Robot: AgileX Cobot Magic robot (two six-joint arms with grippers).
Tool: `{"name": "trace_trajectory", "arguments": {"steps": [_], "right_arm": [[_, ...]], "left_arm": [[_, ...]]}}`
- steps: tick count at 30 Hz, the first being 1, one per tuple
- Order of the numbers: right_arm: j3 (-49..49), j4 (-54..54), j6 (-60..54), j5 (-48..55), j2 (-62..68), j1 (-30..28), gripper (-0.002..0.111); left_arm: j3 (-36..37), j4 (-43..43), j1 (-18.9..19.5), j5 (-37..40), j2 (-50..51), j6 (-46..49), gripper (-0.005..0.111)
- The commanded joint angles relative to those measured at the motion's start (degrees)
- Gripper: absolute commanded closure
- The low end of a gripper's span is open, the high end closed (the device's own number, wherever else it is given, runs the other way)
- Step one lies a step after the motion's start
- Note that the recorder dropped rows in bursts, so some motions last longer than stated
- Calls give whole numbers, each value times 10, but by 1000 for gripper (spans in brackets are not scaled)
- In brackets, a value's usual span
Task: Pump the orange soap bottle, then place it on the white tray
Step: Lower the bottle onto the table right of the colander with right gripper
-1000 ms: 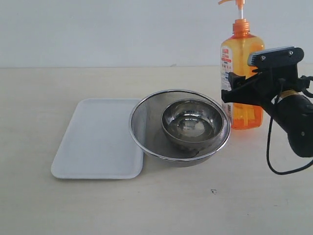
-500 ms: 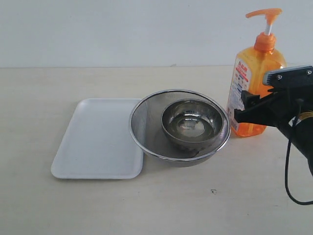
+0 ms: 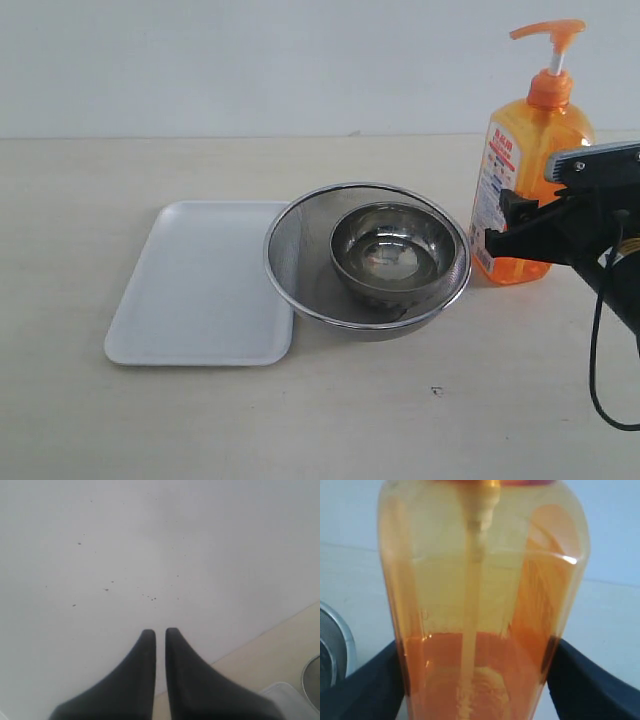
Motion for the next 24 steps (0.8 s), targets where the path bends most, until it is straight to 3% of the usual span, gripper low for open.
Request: {"name": "trace_trajectory", "arguments": {"steps": [1, 3, 6, 19, 24], "right_arm": [[6, -7, 4, 18, 2, -1, 60], [6, 0, 9, 18, 2, -1, 47], [6, 10, 9, 13, 2, -1, 39], [5, 2, 17, -59, 2, -1, 39], [-15, 2, 24, -34, 2, -1, 39]], "left_arm": [[2, -6, -2, -9, 3, 10, 102], [2, -6, -2, -9, 3, 10, 102], [2, -5, -2, -9, 3, 19, 102], [2, -3, -2, -13, 3, 23, 102], [2, -3, -2, -13, 3, 36, 102]]}}
